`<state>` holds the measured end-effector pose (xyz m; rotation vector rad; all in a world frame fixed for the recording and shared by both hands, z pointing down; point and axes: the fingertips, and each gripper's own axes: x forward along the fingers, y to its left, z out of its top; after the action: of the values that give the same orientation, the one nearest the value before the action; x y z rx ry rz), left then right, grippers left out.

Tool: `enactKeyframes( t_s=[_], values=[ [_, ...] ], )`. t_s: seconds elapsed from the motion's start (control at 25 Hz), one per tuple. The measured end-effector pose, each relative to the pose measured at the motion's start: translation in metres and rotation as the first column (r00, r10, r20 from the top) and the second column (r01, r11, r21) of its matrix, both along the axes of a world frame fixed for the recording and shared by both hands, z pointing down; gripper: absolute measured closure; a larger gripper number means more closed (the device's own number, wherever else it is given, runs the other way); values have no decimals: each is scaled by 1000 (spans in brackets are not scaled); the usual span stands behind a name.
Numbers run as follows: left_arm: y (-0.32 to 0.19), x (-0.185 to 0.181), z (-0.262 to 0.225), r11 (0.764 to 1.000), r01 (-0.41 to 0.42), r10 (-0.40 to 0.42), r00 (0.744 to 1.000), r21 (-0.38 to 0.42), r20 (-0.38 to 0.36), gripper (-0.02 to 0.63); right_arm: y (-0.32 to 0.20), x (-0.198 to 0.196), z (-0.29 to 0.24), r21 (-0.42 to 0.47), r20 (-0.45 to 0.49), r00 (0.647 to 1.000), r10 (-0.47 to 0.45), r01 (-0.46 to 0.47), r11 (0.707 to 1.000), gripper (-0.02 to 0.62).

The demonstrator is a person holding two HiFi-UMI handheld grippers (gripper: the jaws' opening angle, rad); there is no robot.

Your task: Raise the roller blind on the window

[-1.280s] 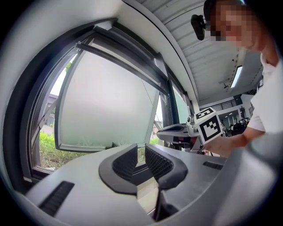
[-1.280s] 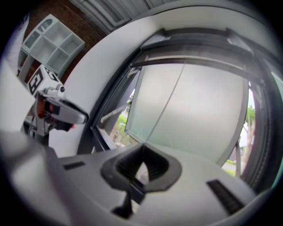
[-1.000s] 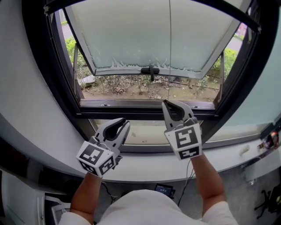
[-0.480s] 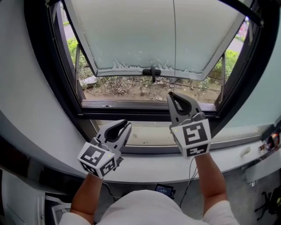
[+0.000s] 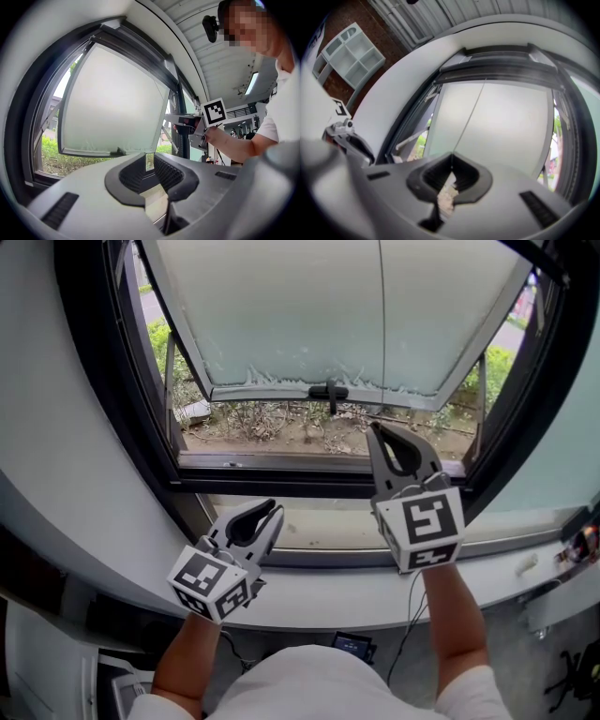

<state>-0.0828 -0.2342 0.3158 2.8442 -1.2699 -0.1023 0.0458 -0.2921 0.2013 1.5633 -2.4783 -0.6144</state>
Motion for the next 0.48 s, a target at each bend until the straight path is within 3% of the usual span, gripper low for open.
enactKeyframes(
  t_s=[0.48],
  values=[
    [2,1,9,1000,-2,1,1000,-28,-12,537,6,12,-27,79,26,999,24,-26,997,572]
  ],
)
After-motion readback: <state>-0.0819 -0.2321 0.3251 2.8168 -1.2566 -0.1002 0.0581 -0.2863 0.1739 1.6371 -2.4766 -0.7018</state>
